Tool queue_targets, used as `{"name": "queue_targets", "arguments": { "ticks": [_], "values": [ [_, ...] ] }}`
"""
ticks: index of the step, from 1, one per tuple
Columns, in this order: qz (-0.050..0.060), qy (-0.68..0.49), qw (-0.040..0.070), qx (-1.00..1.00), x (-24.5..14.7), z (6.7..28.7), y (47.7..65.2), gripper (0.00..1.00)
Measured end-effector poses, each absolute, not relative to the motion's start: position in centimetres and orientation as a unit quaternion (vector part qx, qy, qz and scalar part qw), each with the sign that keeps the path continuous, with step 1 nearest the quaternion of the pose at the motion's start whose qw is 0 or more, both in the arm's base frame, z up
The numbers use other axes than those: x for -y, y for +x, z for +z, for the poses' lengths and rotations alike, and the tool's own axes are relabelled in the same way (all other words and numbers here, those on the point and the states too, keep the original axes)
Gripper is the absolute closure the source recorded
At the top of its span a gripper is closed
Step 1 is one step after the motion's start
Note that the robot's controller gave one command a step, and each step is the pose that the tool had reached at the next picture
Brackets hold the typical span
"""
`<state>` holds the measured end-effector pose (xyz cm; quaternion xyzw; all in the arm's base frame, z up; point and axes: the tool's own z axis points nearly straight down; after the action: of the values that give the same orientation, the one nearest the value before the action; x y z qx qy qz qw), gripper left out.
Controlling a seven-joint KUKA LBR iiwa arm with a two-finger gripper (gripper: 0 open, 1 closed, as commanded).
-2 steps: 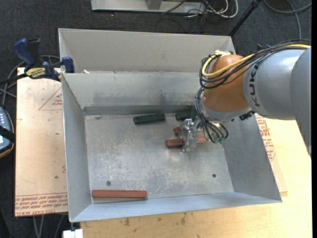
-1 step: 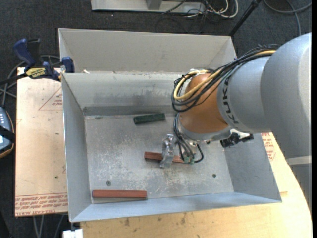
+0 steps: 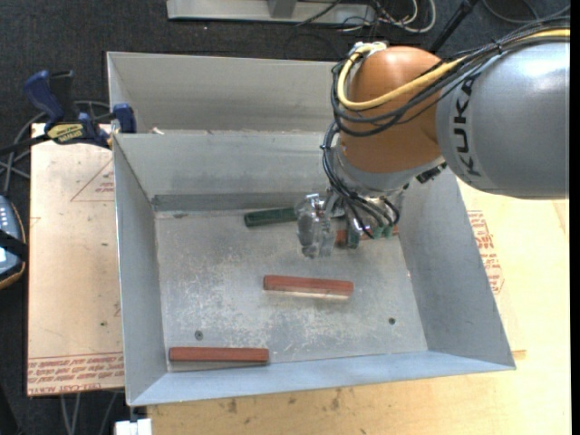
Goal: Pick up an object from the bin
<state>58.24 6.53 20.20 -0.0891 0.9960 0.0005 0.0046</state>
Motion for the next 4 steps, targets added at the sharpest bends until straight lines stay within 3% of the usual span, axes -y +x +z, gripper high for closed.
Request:
{"name": "queue_targets", "arguments": {
  "ticks": [1,2,3,4],
  "values": [
    [0.001,-0.088,0.002,-0.996,-6.5,20.0,58.1,0.00],
    [0.000,-0.098,0.001,-0.995,-5.6,17.8,59.4,0.00],
    [0.000,-0.095,-0.004,-0.995,-1.3,6.5,56.0,0.00],
    [0.001,-0.096,0.001,-0.995,-1.5,7.1,56.3,1.00]
  ]
}}
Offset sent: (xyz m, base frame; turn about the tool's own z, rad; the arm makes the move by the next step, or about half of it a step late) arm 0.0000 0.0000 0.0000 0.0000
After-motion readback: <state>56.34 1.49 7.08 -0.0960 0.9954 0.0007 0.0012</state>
